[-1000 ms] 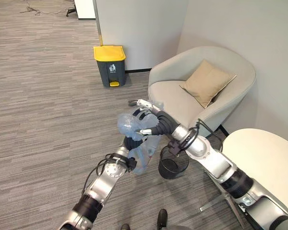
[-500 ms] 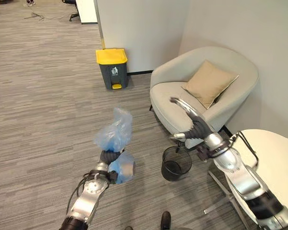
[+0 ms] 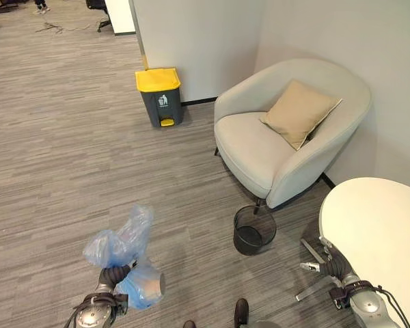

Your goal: Gather garbage on tea table into small bin, then transfer packed bag to large trash can.

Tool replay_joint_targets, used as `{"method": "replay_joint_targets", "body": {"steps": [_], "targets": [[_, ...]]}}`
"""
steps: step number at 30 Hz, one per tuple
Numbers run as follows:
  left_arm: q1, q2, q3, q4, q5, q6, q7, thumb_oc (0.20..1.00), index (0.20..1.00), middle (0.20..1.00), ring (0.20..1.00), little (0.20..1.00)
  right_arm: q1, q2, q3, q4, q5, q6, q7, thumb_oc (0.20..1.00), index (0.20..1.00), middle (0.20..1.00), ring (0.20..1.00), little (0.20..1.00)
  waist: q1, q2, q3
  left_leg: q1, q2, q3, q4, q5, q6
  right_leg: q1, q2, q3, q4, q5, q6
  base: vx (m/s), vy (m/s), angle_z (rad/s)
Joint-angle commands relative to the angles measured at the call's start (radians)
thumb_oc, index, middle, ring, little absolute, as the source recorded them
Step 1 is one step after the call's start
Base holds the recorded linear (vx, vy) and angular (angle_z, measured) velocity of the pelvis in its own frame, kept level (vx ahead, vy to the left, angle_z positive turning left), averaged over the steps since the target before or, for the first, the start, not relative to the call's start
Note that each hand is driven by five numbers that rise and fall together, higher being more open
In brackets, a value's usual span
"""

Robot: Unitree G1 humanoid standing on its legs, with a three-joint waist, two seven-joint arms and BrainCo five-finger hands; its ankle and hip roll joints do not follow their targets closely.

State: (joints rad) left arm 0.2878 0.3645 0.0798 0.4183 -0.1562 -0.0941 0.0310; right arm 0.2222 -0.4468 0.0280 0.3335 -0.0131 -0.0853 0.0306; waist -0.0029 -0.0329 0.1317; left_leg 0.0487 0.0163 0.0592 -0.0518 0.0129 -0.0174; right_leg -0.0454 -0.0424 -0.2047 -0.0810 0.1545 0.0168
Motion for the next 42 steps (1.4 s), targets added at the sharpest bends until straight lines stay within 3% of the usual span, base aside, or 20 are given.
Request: {"method": "replay_joint_targets", "body": {"steps": [1,5,6,8,11,17,19,20,21,22,25,31,33,34,35,36,37,39,40,42], "targets": [[-0.049,0.054,0.048,-0.016,-0.043,-0.05,0.001,0.2,0.2,0.2,0.2,0.2,-0.079,-0.003,-0.009,-0.023,0.049,-0.03,-0.015,1.0,1.0,1.0,1.0,1.0,0.006,-0.04,0.01,-0.105,0.009,-0.002,0.115,-0.064,-0.029,0.028,-0.038,0.033,0.12,-0.229,0.064,-0.1,-0.053,0.35],[-0.083,0.04,0.036,0.03,-0.064,-0.049,0.016,0.2,0.2,0.2,0.2,0.2,-0.103,0.0,-0.019,0.026,0.067,-0.033,-0.054,1.0,1.0,1.0,1.0,1.0,0.024,-0.04,0.06,-0.215,0.016,0.017,0.206,-0.053,-0.053,-0.005,-0.064,-0.041,0.14,-0.234,0.056,-0.11,-0.025,0.54],[-0.094,0.037,0.023,0.042,-0.056,-0.047,0.019,0.2,0.2,0.2,0.2,0.2,-0.104,0.001,-0.017,0.042,0.058,-0.028,-0.069,1.0,1.0,1.0,1.0,1.0,0.023,-0.036,0.059,-0.224,0.047,0.092,0.219,-0.06,-0.046,-0.007,-0.082,-0.095,0.144,-0.241,0.058,-0.02,0.041,0.97],[-0.104,0.041,0.009,0.042,-0.045,-0.047,0.016,0.2,0.2,0.2,0.2,0.2,-0.102,0.001,-0.011,0.049,0.046,-0.026,-0.075,1.0,1.0,1.0,1.0,1.0,0.016,-0.035,0.061,-0.222,0.071,0.16,0.23,-0.065,-0.039,-0.004,-0.095,-0.134,0.146,-0.24,0.061,0.06,0.049,0.74],[-0.12,0.045,-0.017,0.045,-0.032,-0.047,0.015,0.2,0.2,0.2,0.2,0.2,-0.105,0.009,0.007,0.07,0.038,-0.017,-0.08,1.0,1.0,1.0,1.0,1.0,0.009,-0.029,0.062,-0.203,0.085,0.18,0.23,-0.098,-0.042,0.011,-0.103,-0.153,0.157,-0.259,0.072,0.12,0.083,0.75],[-0.131,0.053,-0.033,0.038,-0.017,-0.05,0.026,0.2,0.2,0.2,0.2,0.2,-0.141,0.03,0.048,0.079,0.022,-0.007,-0.087,1.0,1.0,1.0,1.0,1.0,0.027,-0.04,0.071,-0.208,0.059,0.172,0.242,-0.133,-0.016,0.012,-0.146,-0.153,0.204,-0.265,0.096,0.1,0.178,0.24],[-0.136,0.074,-0.032,0.017,-0.015,-0.05,0.027,0.2,0.2,0.2,0.2,0.2,-0.17,0.054,0.068,0.073,0.023,-0.006,-0.084,1.0,1.0,1.0,1.0,1.0,0.04,-0.042,0.092,-0.195,0.016,0.152,0.234,-0.169,0.027,-0.055,-0.203,-0.101,0.364,-0.25,0.123,0.13,0.375,-0.04],[-0.154,0.086,-0.039,0.013,-0.01,-0.052,0.032,0.2,0.2,0.2,0.2,0.2,-0.179,0.065,0.071,0.069,0.033,-0.009,-0.087,1.0,1.0,1.0,1.0,1.0,0.038,-0.038,0.104,-0.195,-0.003,0.147,0.224,-0.149,0.049,-0.109,-0.201,-0.063,0.447,-0.215,0.119,0.17,0.357,0.04],[-0.169,0.093,-0.052,0.013,-0.003,-0.054,0.033,0.2,0.2,0.2,0.2,0.2,-0.173,0.07,0.07,0.063,0.041,-0.01,-0.089,1.0,1.0,1.0,1.0,1.0,0.02,-0.03,0.117,-0.167,-0.023,0.117,0.206,-0.156,0.057,-0.171,-0.145,0.027,0.493,-0.222,0.111,0.15,0.224,0.03],[-0.173,0.092,-0.052,0.01,-0.006,-0.056,0.034,0.2,0.2,0.2,0.2,0.2,-0.173,0.07,0.071,0.059,0.046,-0.011,-0.088,1.0,1.0,1.0,1.0,1.0,0.013,-0.024,0.119,-0.155,-0.029,0.107,0.2,-0.161,0.059,-0.191,-0.128,0.053,0.483,-0.224,0.108,0.22,0.131,0.27],[-0.189,0.087,-0.063,0.018,-0.007,-0.06,0.037,0.2,0.2,0.2,0.2,0.2,-0.184,0.064,0.067,0.059,0.057,-0.014,-0.095,1.0,1.0,1.0,1.0,1.0,-0.001,-0.015,0.133,-0.114,-0.047,0.087,0.182,-0.184,0.061,-0.256,-0.125,0.044,0.418,-0.19,0.1,0.21,0.037,0.35],[-0.214,0.071,-0.084,0.027,-0.002,-0.058,0.034,0.2,0.2,0.2,0.2,0.2,-0.173,0.055,0.064,0.049,0.055,-0.009,-0.096,1.0,1.0,1.0,1.0,1.0,-0.046,-0.02,0.137,-0.017,-0.086,0.018,0.182,-0.253,0.038,-0.335,-0.127,0.015,0.229,-0.089,0.138,0.38,-0.097,0.33],[-0.204,0.066,-0.09,0.025,0.008,-0.058,0.024,0.2,0.2,0.2,0.2,0.2,-0.145,0.054,0.053,0.049,0.057,-0.012,-0.091,1.0,1.0,1.0,1.0,1.0,-0.061,-0.02,0.107,0.036,-0.07,-0.012,0.18,-0.29,0.013,-0.302,-0.12,0.018,0.228,-0.098,0.125,0.63,-0.334,1.08],[-0.182,0.059,-0.085,0.019,0.004,-0.052,0.015,0.2,0.2,0.2,0.2,0.2,-0.125,0.044,0.047,0.056,0.057,-0.013,-0.084,1.0,1.0,1.0,1.0,1.0,-0.078,-0.006,0.072,0.048,-0.015,-0.015,0.23,-0.267,-0.034,-0.266,-0.099,0.015,0.239,-0.121,0.102,0.52,-0.326,0.82],[-0.182,0.059,-0.085,0.019,0.004,-0.052,0.015,0.2,0.2,0.2,0.2,0.2,-0.125,0.044,0.047,0.056,0.057,-0.013,-0.084,1.0,1.0,1.0,1.0,1.0,-0.081,-0.01,0.07,0.045,-0.019,-0.016,0.228,-0.262,-0.033,-0.267,-0.103,0.015,0.236,-0.118,0.102,0.56,-0.417,0.9],[-0.173,0.055,-0.087,0.012,-0.004,-0.049,0.009,0.2,0.2,0.2,0.2,0.2,-0.115,0.038,0.042,0.051,0.064,-0.018,-0.082,1.0,1.0,1.0,1.0,1.0,-0.088,-0.006,0.06,0.004,0.021,-0.006,0.35,-0.176,-0.068,-0.221,-0.078,0.004,0.226,-0.144,0.077,0.29,-0.259,0.41],[-0.171,0.052,-0.085,0.01,-0.013,-0.048,0.005,0.2,0.2,0.2,0.2,0.2,-0.115,0.033,0.042,0.05,0.069,-0.02,-0.082,1.0,1.0,1.0,1.0,1.0,-0.086,-0.004,0.063,-0.016,0.041,0.0,0.42,-0.145,-0.076,-0.197,-0.061,0.002,0.223,-0.162,0.062,0.38,-0.332,0.16],[-0.173,0.045,-0.085,0.013,-0.025,-0.049,0.007,0.2,0.2,0.2,0.2,0.2,-0.118,0.026,0.045,0.056,0.069,-0.018,-0.084,1.0,1.0,1.0,1.0,1.0,-0.086,-0.006,0.064,-0.054,0.069,0.016,0.516,-0.092,-0.076,-0.159,-0.038,0.003,0.211,-0.193,0.034,0.3,-0.23,-0.29],[-0.183,0.041,-0.09,0.018,-0.03,-0.047,0.013,0.2,0.2,0.2,0.2,0.2,-0.126,0.019,0.049,0.059,0.079,-0.016,-0.089,1.0,1.0,1.0,1.0,1.0,-0.075,-0.017,0.078,-0.117,0.058,0.012,0.553,-0.113,-0.048,-0.131,-0.03,0.027,0.203,-0.217,0.02,0.31,-0.184,-0.38],[-0.184,0.037,-0.094,0.014,-0.03,-0.046,0.011,0.2,0.2,0.2,0.2,0.2,-0.133,0.015,0.044,0.051,0.088,-0.016,-0.091,1.0,1.0,1.0,1.0,1.0,-0.066,-0.032,0.086,-0.198,0.025,0.004,0.525,-0.15,-0.026,-0.107,-0.031,0.049,0.189,-0.229,0.025,0.28,-0.127,-0.15]]}}
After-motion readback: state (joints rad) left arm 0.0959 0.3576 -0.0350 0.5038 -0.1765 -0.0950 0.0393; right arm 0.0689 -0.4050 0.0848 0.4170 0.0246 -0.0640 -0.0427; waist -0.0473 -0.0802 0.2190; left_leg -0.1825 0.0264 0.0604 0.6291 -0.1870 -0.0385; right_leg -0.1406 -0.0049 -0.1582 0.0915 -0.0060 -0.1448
